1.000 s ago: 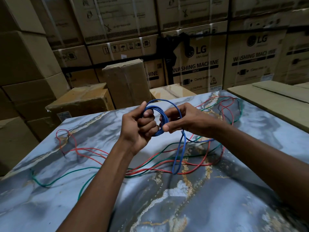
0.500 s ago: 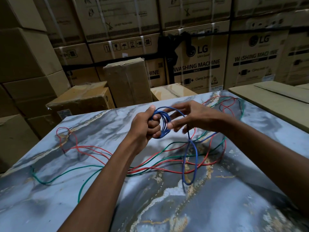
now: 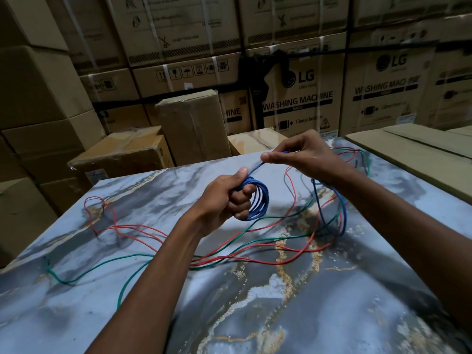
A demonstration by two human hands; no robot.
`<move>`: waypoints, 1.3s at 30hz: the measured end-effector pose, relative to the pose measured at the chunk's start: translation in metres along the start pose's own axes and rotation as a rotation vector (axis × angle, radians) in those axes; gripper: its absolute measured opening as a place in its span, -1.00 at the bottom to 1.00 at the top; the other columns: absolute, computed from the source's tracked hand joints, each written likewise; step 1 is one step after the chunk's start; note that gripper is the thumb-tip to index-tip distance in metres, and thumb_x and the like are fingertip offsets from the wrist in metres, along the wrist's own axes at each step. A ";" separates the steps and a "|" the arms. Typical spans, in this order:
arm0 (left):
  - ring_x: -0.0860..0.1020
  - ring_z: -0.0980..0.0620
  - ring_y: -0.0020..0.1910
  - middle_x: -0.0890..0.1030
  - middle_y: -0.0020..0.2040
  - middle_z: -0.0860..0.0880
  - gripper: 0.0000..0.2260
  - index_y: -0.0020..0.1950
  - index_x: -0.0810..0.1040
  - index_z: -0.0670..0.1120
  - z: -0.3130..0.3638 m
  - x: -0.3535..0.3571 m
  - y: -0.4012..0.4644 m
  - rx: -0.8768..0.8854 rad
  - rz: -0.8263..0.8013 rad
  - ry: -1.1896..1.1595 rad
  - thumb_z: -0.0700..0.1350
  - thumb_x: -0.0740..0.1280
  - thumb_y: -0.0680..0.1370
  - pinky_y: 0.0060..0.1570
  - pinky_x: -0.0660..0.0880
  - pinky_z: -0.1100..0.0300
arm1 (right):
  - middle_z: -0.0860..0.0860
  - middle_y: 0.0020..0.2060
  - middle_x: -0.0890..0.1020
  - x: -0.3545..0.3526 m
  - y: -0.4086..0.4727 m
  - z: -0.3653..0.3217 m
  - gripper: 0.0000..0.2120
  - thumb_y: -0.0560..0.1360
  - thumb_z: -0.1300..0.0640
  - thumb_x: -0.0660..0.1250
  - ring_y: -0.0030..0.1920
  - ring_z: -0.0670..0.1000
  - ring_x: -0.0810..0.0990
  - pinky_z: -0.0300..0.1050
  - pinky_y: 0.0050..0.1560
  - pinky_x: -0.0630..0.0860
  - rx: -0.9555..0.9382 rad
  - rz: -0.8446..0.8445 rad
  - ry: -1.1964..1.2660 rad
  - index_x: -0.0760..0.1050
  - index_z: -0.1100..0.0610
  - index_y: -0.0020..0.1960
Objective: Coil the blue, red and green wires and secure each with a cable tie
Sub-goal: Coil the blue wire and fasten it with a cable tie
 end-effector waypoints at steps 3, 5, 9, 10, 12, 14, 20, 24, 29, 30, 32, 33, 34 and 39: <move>0.03 0.08 -0.54 0.05 -0.47 0.04 -0.60 -0.27 0.39 -0.10 0.003 -0.005 -0.005 -0.008 -0.022 -0.043 0.05 0.09 0.70 -0.47 0.16 0.21 | 0.27 -0.44 0.49 -0.007 0.000 0.003 -0.61 0.39 0.00 0.61 -0.36 0.03 0.37 -0.20 -0.35 0.27 0.028 -0.009 0.009 0.64 0.34 -0.27; 0.04 0.09 -0.57 0.06 -0.51 0.06 -0.58 -0.34 0.40 -0.08 0.007 -0.013 -0.007 0.001 0.018 -0.109 0.03 0.12 0.68 -0.51 0.16 0.23 | 0.13 -0.49 0.41 -0.017 -0.003 0.010 -0.57 0.39 0.04 0.61 -0.45 -0.04 0.31 -0.25 -0.42 0.21 0.085 -0.053 0.010 0.56 0.39 -0.30; 0.09 0.16 -0.67 0.12 -0.62 0.11 -0.57 -0.41 0.36 -0.03 0.016 -0.046 -0.011 0.087 0.193 -0.334 0.00 0.14 0.66 -0.53 0.04 0.23 | 0.11 -0.44 0.33 -0.050 -0.008 0.034 -0.59 0.30 -0.01 0.61 -0.42 0.00 0.19 -0.07 -0.36 0.07 0.211 -0.038 0.084 0.61 0.34 -0.23; 0.09 0.17 -0.68 0.12 -0.62 0.11 -0.58 -0.41 0.34 -0.03 0.015 -0.053 -0.011 0.102 0.240 -0.378 -0.02 0.14 0.67 -0.54 0.04 0.23 | 0.09 -0.44 0.35 -0.051 -0.010 0.038 -0.64 0.31 0.00 0.59 -0.40 0.00 0.20 -0.08 -0.36 0.08 0.233 -0.066 0.098 0.66 0.30 -0.16; 0.08 0.17 -0.69 0.13 -0.63 0.12 -0.61 -0.36 0.31 -0.04 0.009 -0.064 -0.008 0.117 0.338 -0.440 -0.04 0.13 0.67 -0.59 0.06 0.25 | 0.02 -0.43 0.37 -0.043 -0.013 0.040 -0.71 0.42 0.05 0.53 -0.39 -0.02 0.22 -0.15 -0.39 0.14 0.249 -0.137 0.120 0.72 0.22 0.04; 0.08 0.17 -0.69 0.12 -0.63 0.12 -0.65 -0.31 0.29 -0.05 0.000 -0.071 -0.004 0.117 0.426 -0.467 -0.05 0.11 0.68 -0.62 0.09 0.27 | 0.00 -0.39 0.43 -0.029 -0.013 0.040 -0.76 0.54 0.10 0.45 -0.40 -0.07 0.27 -0.24 -0.41 0.19 0.199 -0.161 0.117 0.70 0.14 0.17; 0.12 0.14 -0.64 0.15 -0.58 0.10 -0.65 -0.24 0.32 -0.07 -0.006 -0.079 0.001 0.165 0.524 -0.529 -0.02 0.06 0.72 -0.57 0.21 0.25 | 0.00 -0.05 0.77 0.013 -0.008 0.027 -0.78 0.55 0.17 0.42 -0.12 -0.12 0.70 -0.26 -0.17 0.56 -0.121 -0.204 -0.602 0.72 0.01 0.16; 0.15 0.14 -0.61 0.19 -0.56 0.08 -0.61 -0.21 0.37 -0.10 -0.002 -0.073 0.000 0.214 0.491 -0.608 0.03 0.02 0.73 -0.50 0.27 0.23 | 0.03 0.04 0.74 0.050 -0.023 0.009 -0.62 0.52 0.21 0.30 0.04 0.13 0.66 -0.09 -0.09 0.51 -0.240 -0.302 -0.882 0.66 -0.02 0.28; 0.18 0.14 -0.60 0.24 -0.55 0.08 -0.59 -0.14 0.45 -0.14 0.001 -0.077 -0.001 0.271 0.534 -0.650 0.06 0.02 0.73 -0.44 0.27 0.23 | 0.05 0.13 0.56 0.083 -0.036 -0.002 -0.47 0.53 0.18 0.26 0.04 0.18 0.61 -0.04 -0.11 0.45 -0.217 -0.478 -1.083 0.45 -0.07 0.49; 0.19 0.14 -0.60 0.24 -0.54 0.08 -0.59 -0.14 0.46 -0.14 0.000 -0.079 0.000 0.272 0.542 -0.660 0.05 0.02 0.73 -0.44 0.27 0.23 | 0.06 0.16 0.55 0.088 -0.037 -0.004 -0.45 0.54 0.19 0.26 0.06 0.19 0.61 -0.06 -0.12 0.40 -0.219 -0.486 -1.118 0.41 -0.06 0.52; 0.18 0.14 -0.61 0.24 -0.55 0.08 -0.60 -0.14 0.45 -0.14 -0.001 -0.086 -0.001 0.287 0.563 -0.705 0.04 0.01 0.73 -0.45 0.28 0.23 | 0.06 0.20 0.57 0.088 -0.035 -0.006 -0.45 0.55 0.17 0.29 0.12 0.18 0.60 -0.05 -0.08 0.42 -0.188 -0.447 -1.133 0.39 -0.03 0.53; 0.18 0.14 -0.61 0.23 -0.55 0.08 -0.60 -0.16 0.43 -0.13 0.000 -0.091 -0.001 0.300 0.575 -0.738 0.03 0.01 0.74 -0.45 0.28 0.24 | 0.05 0.20 0.60 0.084 -0.033 -0.006 -0.47 0.55 0.15 0.32 0.15 0.16 0.60 -0.05 -0.03 0.46 -0.164 -0.410 -1.096 0.40 -0.04 0.52; 0.17 0.14 -0.62 0.22 -0.56 0.08 -0.60 -0.17 0.42 -0.12 0.001 -0.097 -0.002 0.314 0.585 -0.775 0.03 0.00 0.74 -0.47 0.27 0.24 | 0.02 0.17 0.65 0.078 -0.031 -0.005 -0.49 0.55 0.12 0.36 0.13 0.12 0.61 -0.05 0.01 0.49 -0.137 -0.372 -1.021 0.44 -0.06 0.49; 0.15 0.13 -0.62 0.21 -0.57 0.08 -0.62 -0.23 0.38 -0.08 0.001 -0.125 -0.012 0.353 0.645 -0.945 -0.02 0.02 0.73 -0.45 0.22 0.25 | -0.06 -0.18 0.72 0.045 -0.019 0.006 -0.70 0.49 0.10 0.55 -0.30 -0.25 0.59 -0.34 -0.22 0.45 0.099 -0.291 -0.337 0.68 0.05 0.21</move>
Point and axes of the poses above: each hand's wrist, its own y-axis towards the middle knuckle, its own x-axis out of the palm, z = x × y, the point moved 5 cm from there along y, towards the middle knuckle
